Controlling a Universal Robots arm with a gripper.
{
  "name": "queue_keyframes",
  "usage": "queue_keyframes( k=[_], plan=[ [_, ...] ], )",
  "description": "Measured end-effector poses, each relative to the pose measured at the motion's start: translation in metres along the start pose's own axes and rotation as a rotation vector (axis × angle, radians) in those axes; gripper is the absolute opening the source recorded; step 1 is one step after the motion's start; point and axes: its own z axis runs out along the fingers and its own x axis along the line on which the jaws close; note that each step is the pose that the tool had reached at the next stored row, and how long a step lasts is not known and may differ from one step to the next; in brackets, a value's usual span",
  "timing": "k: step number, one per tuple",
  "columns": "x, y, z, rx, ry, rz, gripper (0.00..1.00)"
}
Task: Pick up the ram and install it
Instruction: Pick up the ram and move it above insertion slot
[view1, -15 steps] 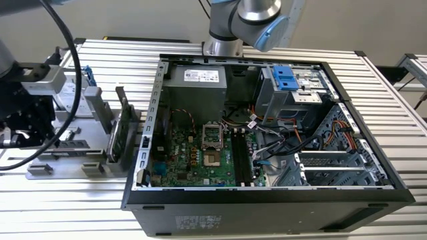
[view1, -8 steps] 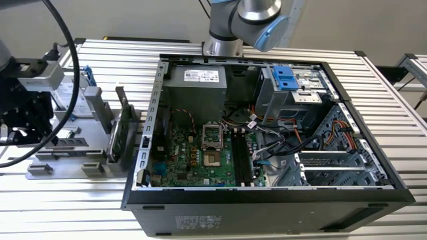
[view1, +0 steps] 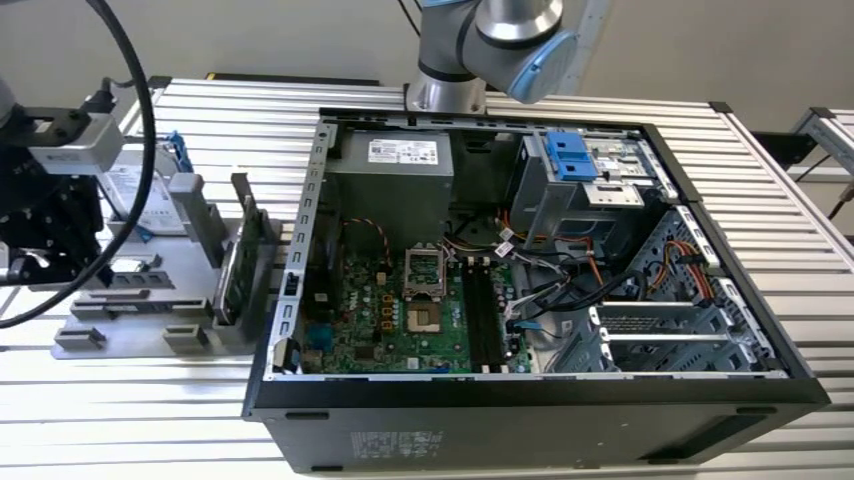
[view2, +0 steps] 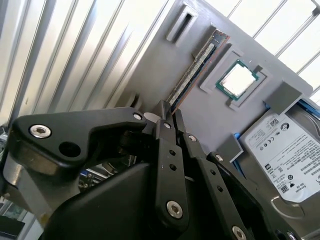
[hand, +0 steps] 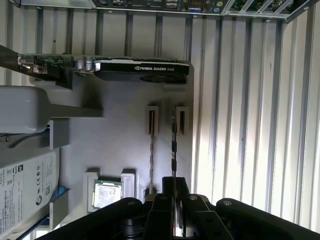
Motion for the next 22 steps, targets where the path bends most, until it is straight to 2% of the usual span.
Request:
queue_keyframes(
  k=[22],
  plan=[
    [-0.0002, 0.0007, -0.0181, 0.0000, 0.0001, 0.000, 0.00]
  ],
)
